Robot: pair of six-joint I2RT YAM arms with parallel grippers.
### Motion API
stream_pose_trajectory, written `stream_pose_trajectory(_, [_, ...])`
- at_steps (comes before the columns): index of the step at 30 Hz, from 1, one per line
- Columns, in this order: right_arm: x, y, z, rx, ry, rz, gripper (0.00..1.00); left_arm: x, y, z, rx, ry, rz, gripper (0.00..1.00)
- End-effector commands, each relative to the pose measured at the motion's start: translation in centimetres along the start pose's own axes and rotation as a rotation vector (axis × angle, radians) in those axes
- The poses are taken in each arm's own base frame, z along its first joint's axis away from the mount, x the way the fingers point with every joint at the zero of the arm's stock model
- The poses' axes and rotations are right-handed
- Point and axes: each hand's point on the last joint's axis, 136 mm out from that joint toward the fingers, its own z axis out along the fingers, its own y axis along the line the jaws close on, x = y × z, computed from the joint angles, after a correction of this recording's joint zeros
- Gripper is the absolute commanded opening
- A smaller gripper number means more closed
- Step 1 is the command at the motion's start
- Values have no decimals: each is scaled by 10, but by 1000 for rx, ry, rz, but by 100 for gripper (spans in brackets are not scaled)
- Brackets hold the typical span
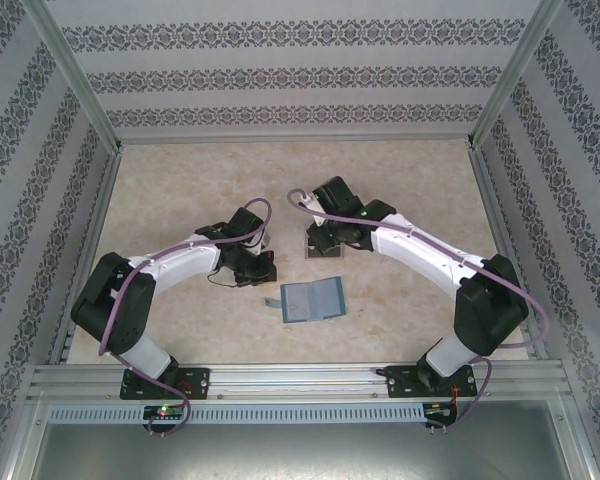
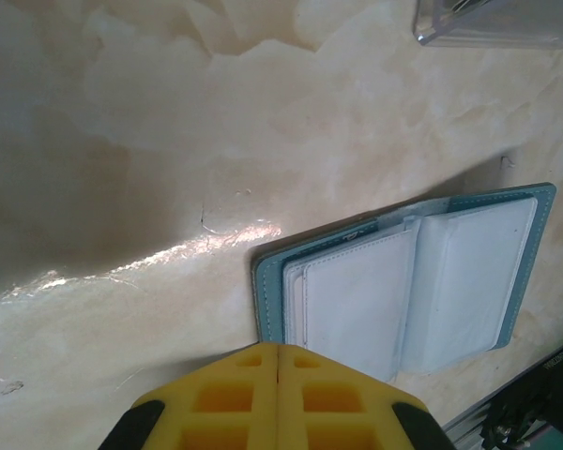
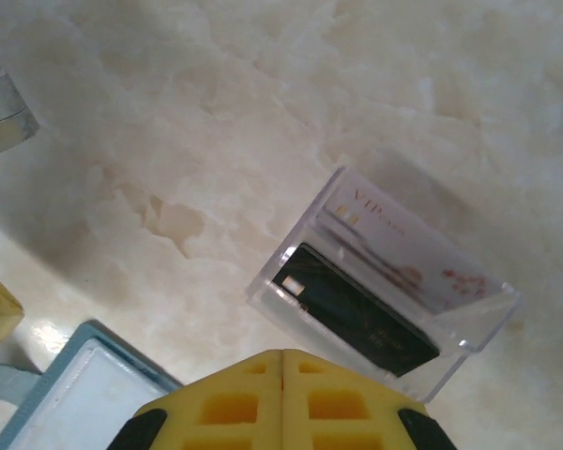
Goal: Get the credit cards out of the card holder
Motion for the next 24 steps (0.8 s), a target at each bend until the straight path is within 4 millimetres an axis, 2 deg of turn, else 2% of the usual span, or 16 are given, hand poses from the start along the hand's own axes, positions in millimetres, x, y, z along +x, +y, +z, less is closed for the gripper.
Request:
stream_pose_trajectory(1, [10,-3,-4,30,6,246,0,-6,-7,0,18,6,-1,1])
stream_pose_trajectory(6, [35,12,0,-6,60,408,0,2,-13,6,41,39,10,1])
stream_pose_trajectory(13, [62,44,9,-94,144,530,0,14,-14,16,47,76,16,0])
stream_pose_trajectory(17, [70,65,18,-212,165,649,0,23,-19,23,72,98,15,0])
stream_pose_trajectory(24, [79,83,30,-320,188,736,0,38,-18,38,45,154,20,0])
